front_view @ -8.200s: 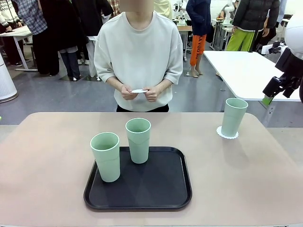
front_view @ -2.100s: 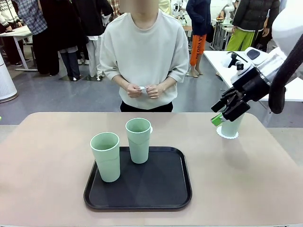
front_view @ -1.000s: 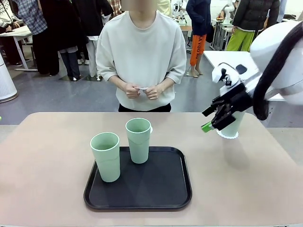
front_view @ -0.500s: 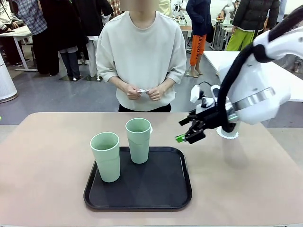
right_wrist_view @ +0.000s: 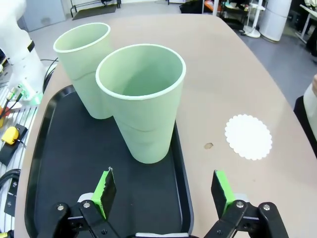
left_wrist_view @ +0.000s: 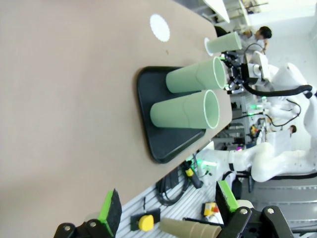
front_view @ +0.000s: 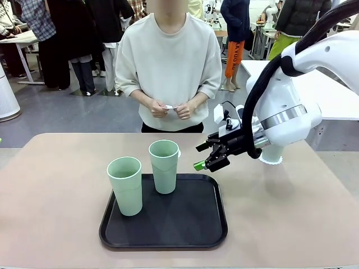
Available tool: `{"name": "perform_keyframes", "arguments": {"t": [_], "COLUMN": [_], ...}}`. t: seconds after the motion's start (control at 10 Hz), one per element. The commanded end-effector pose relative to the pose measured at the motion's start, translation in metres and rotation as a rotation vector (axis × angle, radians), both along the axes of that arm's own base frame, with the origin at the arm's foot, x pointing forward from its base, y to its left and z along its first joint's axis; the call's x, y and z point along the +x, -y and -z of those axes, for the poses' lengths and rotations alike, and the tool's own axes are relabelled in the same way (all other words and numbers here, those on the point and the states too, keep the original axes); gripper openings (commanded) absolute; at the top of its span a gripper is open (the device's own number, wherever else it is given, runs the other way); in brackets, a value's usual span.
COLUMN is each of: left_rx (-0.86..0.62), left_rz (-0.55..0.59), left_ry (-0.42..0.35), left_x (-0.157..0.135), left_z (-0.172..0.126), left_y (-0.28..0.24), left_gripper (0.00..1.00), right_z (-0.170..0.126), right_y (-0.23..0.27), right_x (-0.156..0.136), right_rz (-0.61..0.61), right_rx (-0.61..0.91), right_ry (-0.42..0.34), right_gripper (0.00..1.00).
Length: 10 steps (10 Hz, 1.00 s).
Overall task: Place coasters on the table and set cups on them.
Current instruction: Take one Reusable plastic cup from the Flat Tray and place it on a coaster set by the human.
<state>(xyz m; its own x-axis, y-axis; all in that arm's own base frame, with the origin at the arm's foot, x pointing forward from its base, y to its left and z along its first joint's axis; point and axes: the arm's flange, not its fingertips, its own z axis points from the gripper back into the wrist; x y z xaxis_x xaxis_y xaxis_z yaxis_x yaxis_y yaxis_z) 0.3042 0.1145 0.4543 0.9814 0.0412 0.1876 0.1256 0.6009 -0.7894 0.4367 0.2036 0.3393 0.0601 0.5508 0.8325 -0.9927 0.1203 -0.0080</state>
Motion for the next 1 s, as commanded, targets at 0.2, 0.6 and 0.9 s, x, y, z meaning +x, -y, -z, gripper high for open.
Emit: {"name": "perform_keyframes", "arguments": {"t": [0.2,0.6,0.9], "left_rx": [-0.016,-0.016,-0.016], "left_rz": [0.002,0.002,0.002], "left_ry": [0.009,0.009,0.009], "left_x": [-0.001,-0.001,-0.001], "left_z": [-0.001,-0.001,-0.001], "left_y": [-0.001,-0.001,-0.001], "left_gripper": [1.00,1.00,1.00], "right_z": [-0.002,0.017,0.035], "right_y": [-0.001,-0.015,-0.015], "right_x": [-0.003,0.012,0.023], "right_rz": [0.017,-0.139,-0.153], "right_rx": [-0.025,0.125,0.187], "right_ry": [0.020,0.005,-0.014], "right_gripper": [1.00,1.00,1.00]}}
